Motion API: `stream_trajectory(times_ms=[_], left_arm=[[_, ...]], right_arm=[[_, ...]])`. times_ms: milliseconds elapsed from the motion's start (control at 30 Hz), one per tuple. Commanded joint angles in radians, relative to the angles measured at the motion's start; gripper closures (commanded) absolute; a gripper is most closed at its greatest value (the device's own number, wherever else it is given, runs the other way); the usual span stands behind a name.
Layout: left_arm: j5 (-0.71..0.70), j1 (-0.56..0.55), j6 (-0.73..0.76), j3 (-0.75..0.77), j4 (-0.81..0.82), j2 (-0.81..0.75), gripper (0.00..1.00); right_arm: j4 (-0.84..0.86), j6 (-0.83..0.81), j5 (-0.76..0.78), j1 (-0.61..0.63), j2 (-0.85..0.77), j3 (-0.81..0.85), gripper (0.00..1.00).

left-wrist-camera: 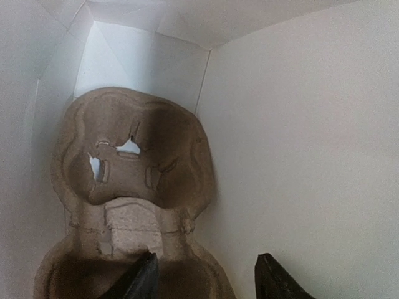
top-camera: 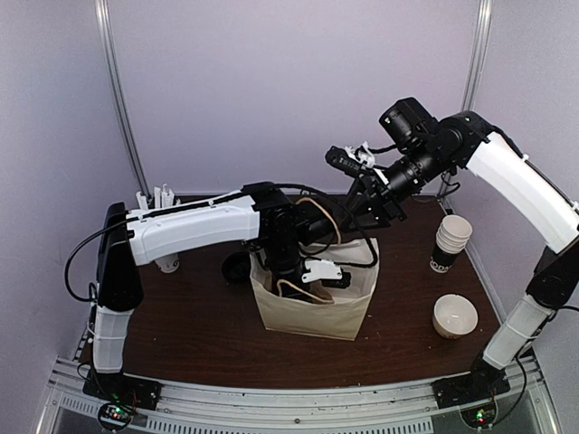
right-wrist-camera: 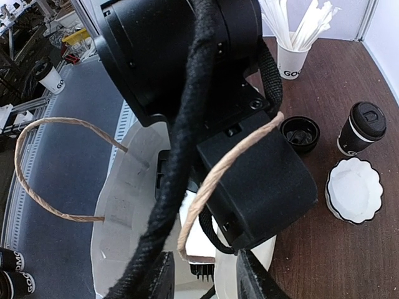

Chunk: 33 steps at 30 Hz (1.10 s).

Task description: Pack the takeout coffee

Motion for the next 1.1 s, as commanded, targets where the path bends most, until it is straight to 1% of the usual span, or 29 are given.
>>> stream_trajectory(times_ms=[0,167,267,333,400,433,467,500,633,800,933,1067], left_arm=[[0.008,0.003,-0.006,0.021,-0.022,0.018,0.44],[0.006,0.003,-0.005,0.024,-0.023,0.018,0.44],[0.009,0.003,-0.005,0.027,-0.026,0.018,0.45],[0.009,0.002,-0.006,0.025,-0.026,0.016,0.45],[0.008,0.003,-0.004,0.024,-0.030,0.015,0.45],[0.007,0.002,-0.003,0.021,-0.030,0.013,0.45],[0.006,0.002,-0.004,0.018,-0.030,0.011,0.45],[0.005,0.002,-0.004,0.013,-0.030,0.007,0.45],[0.003,0.002,-0.005,-0.001,-0.027,-0.008,0.45],[0.006,-0.008,0.021,-0.038,-0.013,-0.022,0.45],[-0.017,-0.012,0.028,-0.055,0.003,-0.035,0.47],[-0.032,-0.014,0.035,-0.087,0.057,-0.083,0.48]], right_arm=[[-0.009,-0.010,-0.046,0.032,0.000,0.015,0.64],[-0.046,-0.046,-0.044,0.072,0.010,0.018,0.65],[-0.014,-0.004,-0.017,0.088,0.019,0.018,0.65],[0.010,0.028,-0.003,0.090,0.032,0.024,0.69],[0.016,0.046,0.002,0.090,0.042,0.040,0.76],[0.026,0.061,0.018,0.090,0.043,0.046,0.83],[0.046,0.085,0.044,0.089,0.040,0.049,0.93],[0.067,0.109,0.073,0.086,0.035,0.048,1.00],[0.137,0.169,0.111,0.046,0.008,0.029,1.00],[0.160,0.187,0.103,-0.003,-0.023,0.022,1.00],[0.175,0.207,0.150,-0.034,-0.038,0.019,1.00],[0.191,0.227,0.171,-0.065,-0.039,0.000,1.00]])
